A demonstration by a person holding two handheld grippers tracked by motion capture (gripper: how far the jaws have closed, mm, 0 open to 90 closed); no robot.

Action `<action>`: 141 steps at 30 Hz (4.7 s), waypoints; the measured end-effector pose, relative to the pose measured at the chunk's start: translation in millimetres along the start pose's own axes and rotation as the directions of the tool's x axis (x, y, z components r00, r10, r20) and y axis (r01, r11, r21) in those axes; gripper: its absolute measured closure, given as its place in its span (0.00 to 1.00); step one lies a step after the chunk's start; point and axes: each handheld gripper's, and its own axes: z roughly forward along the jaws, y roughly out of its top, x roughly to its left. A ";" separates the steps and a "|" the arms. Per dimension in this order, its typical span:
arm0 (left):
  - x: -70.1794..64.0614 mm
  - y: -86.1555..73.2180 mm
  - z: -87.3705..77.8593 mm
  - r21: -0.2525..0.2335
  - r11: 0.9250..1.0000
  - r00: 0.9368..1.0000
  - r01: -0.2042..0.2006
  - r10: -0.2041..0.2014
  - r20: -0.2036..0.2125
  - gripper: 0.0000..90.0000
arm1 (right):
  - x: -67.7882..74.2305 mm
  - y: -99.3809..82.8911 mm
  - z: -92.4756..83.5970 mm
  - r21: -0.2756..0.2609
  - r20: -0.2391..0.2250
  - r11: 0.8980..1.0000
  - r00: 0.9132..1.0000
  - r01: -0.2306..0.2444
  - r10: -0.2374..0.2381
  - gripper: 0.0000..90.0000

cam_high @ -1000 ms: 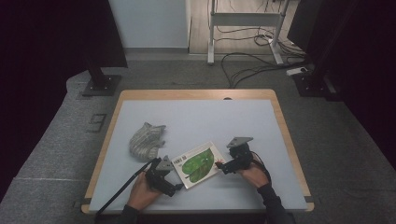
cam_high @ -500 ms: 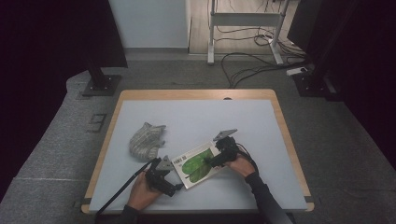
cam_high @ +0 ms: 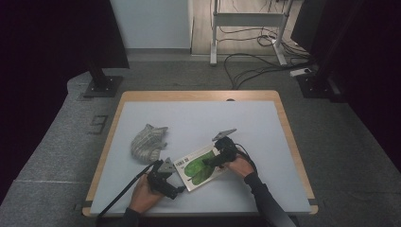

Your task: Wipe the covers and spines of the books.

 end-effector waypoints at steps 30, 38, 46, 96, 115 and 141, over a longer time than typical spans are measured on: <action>0.1 -0.1 -0.1 0.000 1.000 1.000 0.001 -0.001 0.000 0.00 | 20.4 7.1 -31.1 -0.025 -0.087 0.999 0.996 0.020 -0.022 0.14; 0.0 0.0 -0.2 0.003 1.000 1.000 -0.002 0.002 -0.001 0.00 | 3.7 12.7 -32.6 0.035 -0.107 0.997 0.992 0.074 -0.070 0.16; -0.3 0.1 -0.5 0.007 1.000 1.000 -0.007 0.007 -0.003 0.00 | 0.4 22.9 -35.1 0.071 -0.119 0.989 0.986 0.126 -0.117 0.28; 6.1 18.2 -7.3 -0.023 0.998 0.997 0.067 -0.065 0.050 0.00 | 11.3 -7.5 -83.3 0.020 -0.115 0.981 0.975 0.194 -0.191 0.67; 4.9 32.3 9.5 -0.017 0.998 0.992 0.064 -0.062 0.108 0.03 | 13.0 -27.0 -94.3 -0.010 -0.116 0.981 0.974 0.192 -0.192 0.71; 5.3 43.3 -11.8 -0.086 0.991 0.994 0.098 -0.093 0.060 0.36 | -1.9 -26.7 -78.8 -0.008 -0.018 0.999 0.999 0.044 -0.044 0.33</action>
